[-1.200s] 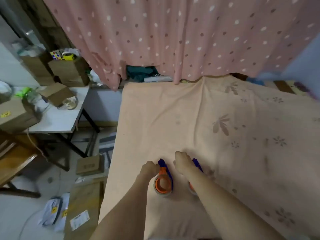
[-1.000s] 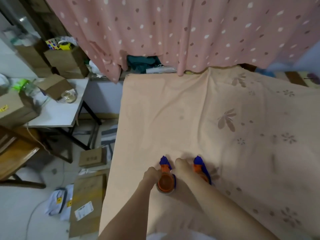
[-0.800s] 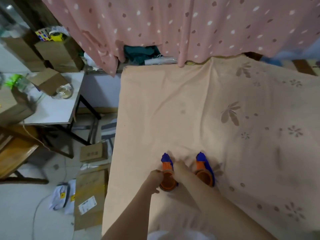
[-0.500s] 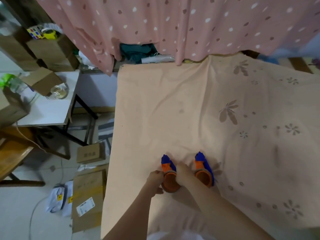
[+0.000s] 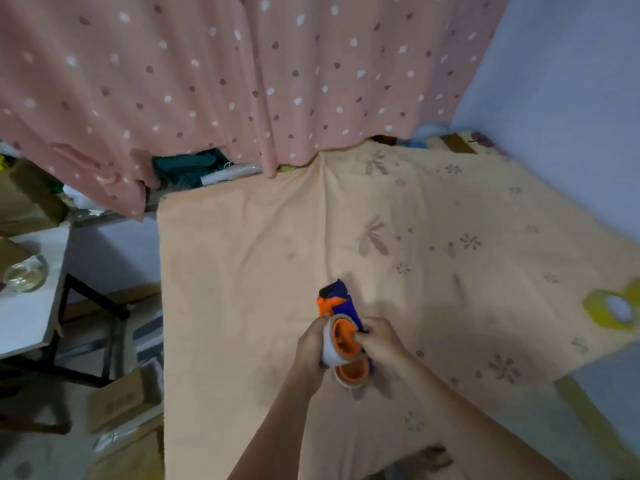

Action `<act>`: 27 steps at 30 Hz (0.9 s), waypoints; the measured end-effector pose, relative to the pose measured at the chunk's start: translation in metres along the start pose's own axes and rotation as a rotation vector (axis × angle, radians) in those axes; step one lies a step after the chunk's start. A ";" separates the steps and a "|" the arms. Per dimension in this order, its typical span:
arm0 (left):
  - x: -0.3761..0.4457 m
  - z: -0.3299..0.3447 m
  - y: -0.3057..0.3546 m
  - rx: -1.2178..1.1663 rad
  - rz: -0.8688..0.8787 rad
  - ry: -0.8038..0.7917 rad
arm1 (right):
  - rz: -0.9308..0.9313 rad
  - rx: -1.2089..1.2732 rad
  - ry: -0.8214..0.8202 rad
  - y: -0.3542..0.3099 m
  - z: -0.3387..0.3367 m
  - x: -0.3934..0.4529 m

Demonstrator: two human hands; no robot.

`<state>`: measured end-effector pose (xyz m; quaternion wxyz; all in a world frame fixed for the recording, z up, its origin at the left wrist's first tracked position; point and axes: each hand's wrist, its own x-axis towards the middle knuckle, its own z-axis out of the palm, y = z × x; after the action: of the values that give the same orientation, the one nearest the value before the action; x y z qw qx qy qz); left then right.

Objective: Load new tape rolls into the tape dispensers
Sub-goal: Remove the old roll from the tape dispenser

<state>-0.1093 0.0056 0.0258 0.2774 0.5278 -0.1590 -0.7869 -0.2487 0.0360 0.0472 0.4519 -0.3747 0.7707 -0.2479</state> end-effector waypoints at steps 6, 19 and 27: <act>-0.005 0.092 -0.018 0.112 0.007 -0.165 | 0.079 0.180 0.232 0.020 -0.075 -0.023; -0.013 0.291 -0.116 0.348 0.058 -0.234 | 0.115 0.500 0.322 0.122 -0.250 -0.049; -0.020 0.430 -0.176 0.381 0.109 -0.355 | 0.050 0.611 0.368 0.191 -0.389 -0.050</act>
<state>-0.5460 0.1395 0.1143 0.1826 0.4149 -0.3786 -0.8070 -0.6443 0.2073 0.1175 0.4027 -0.1524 0.7382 -0.5193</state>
